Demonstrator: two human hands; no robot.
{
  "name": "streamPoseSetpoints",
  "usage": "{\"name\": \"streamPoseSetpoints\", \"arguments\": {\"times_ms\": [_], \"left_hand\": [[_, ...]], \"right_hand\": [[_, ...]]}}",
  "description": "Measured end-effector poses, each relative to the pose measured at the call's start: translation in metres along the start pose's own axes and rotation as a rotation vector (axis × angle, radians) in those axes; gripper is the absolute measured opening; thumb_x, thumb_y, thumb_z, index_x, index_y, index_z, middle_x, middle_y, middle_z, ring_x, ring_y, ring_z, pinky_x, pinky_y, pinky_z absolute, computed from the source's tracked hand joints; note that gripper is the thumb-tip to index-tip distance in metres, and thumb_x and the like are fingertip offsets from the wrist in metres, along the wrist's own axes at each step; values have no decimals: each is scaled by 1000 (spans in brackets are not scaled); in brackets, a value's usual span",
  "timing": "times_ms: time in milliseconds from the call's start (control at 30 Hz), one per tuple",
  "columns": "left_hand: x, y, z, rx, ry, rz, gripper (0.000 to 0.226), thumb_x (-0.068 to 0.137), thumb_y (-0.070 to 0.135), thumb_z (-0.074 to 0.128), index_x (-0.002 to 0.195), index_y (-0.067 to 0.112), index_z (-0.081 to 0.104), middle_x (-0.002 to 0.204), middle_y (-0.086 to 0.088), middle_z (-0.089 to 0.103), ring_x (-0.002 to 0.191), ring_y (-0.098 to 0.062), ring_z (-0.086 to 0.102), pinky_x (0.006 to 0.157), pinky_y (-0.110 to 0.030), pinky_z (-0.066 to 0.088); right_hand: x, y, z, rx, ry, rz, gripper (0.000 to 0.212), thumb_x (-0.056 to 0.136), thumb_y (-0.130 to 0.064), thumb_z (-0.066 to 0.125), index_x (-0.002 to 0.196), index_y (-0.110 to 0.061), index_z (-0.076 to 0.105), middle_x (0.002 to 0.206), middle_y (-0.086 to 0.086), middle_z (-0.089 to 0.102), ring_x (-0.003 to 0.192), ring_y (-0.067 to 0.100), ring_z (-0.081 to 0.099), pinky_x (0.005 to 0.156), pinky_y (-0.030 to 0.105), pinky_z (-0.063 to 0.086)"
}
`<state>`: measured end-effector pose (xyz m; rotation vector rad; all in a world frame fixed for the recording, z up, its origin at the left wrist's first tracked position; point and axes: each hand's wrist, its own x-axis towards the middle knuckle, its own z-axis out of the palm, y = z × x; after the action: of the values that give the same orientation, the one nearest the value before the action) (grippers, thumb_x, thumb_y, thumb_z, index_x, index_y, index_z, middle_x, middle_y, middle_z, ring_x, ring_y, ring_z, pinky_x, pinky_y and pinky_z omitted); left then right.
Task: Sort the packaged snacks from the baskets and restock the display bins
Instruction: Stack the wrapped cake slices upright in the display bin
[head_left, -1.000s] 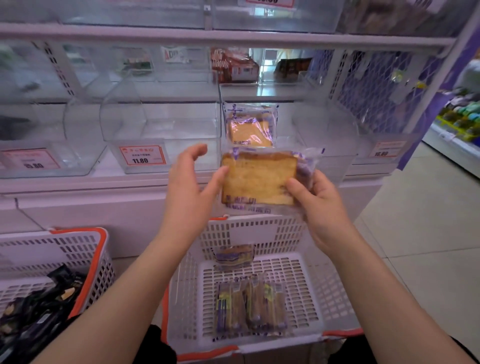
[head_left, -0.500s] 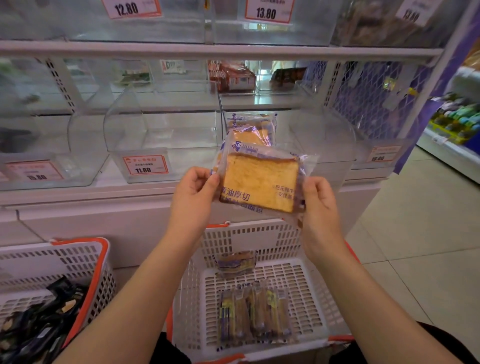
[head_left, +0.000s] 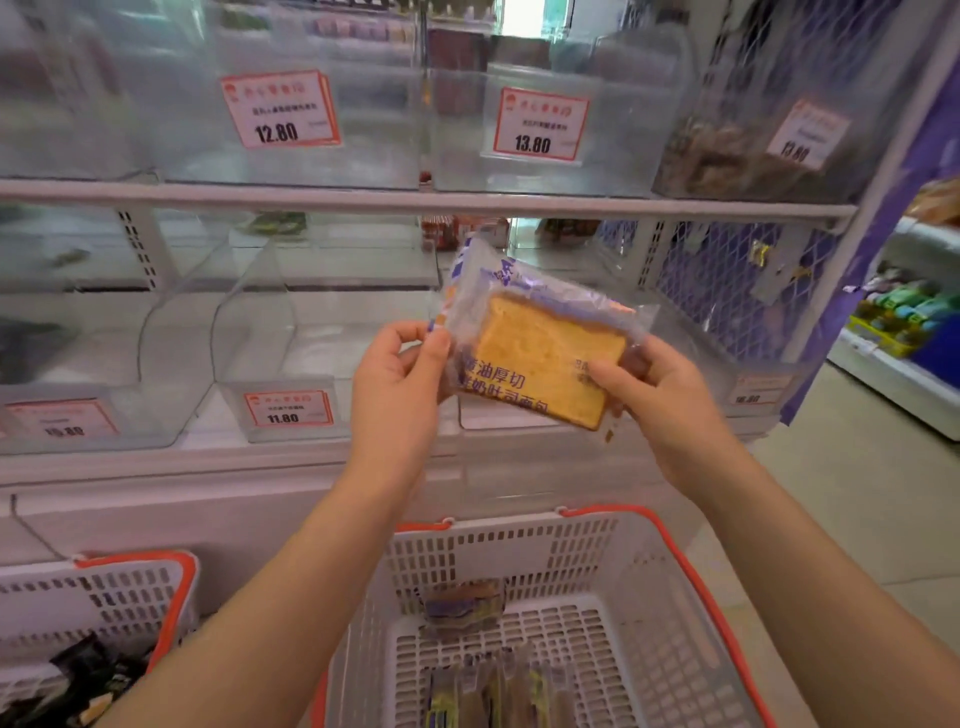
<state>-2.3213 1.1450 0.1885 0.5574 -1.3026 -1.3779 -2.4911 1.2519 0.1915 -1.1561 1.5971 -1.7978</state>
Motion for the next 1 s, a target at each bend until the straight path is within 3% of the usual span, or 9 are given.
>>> {"name": "streamPoseSetpoints", "arguments": {"times_ms": [133,200,300,400,533,633,800,900,1000], "left_hand": [[30,0,9,216,-14,-75,6,93,21,54,99,21,53,89,7,67,76,-2,57,72,-18,43],[39,-11,5,379,-40,-236,36,90,28,58,122,17,47,117,0,58,94,-8,53,84,-24,38],[41,-28,-2,457,-229,-407,64,87,24,62,141,14,30,134,-5,51,114,-16,52,95,-30,38],[44,-37,-10,481,-331,-347,56,86,13,62,137,15,41,130,-8,57,113,-16,58,98,-31,44],[50,-44,-19,635,-413,-187,42,85,18,63,121,32,48,125,-4,61,113,-16,58,100,-41,45],[51,-50,-22,652,-404,-149,46,84,23,65,126,31,48,124,-2,61,111,-14,59,99,-38,46],[48,-53,-20,614,-353,-173,52,85,24,64,134,19,47,124,-2,62,110,-12,60,99,-37,45],[40,-55,-22,474,-299,-246,49,90,32,57,135,15,45,129,-5,58,116,-14,56,103,-37,42],[24,-67,-28,292,-124,-404,41,99,33,36,128,8,49,126,-7,58,110,-18,57,91,-31,47]], "right_hand": [[39,-7,-7,-63,55,81,26,81,3,64,98,-17,62,72,-10,70,69,2,64,63,17,52],[55,2,-7,-59,78,183,31,80,5,65,108,-8,60,80,-1,66,70,9,63,65,22,51],[75,20,-2,-120,24,303,33,79,11,64,105,-9,58,73,-1,61,52,-1,61,45,12,46],[94,41,4,-268,-22,417,34,79,12,64,105,-9,58,85,3,62,63,7,59,44,14,47],[121,69,8,-653,-81,527,16,81,-7,71,94,-11,61,95,13,58,76,20,56,62,27,45],[131,75,13,-1013,-146,546,38,83,-26,70,111,-4,57,110,19,58,100,30,58,80,32,45],[124,73,28,-592,-202,554,13,85,-8,64,79,-10,53,82,6,56,76,18,56,85,35,49],[107,59,22,-702,-201,429,20,88,-17,60,105,-8,56,99,5,56,88,18,53,84,33,46],[71,38,16,-662,-95,113,20,91,-13,56,110,-10,59,94,-3,56,79,6,55,62,9,42]]}}
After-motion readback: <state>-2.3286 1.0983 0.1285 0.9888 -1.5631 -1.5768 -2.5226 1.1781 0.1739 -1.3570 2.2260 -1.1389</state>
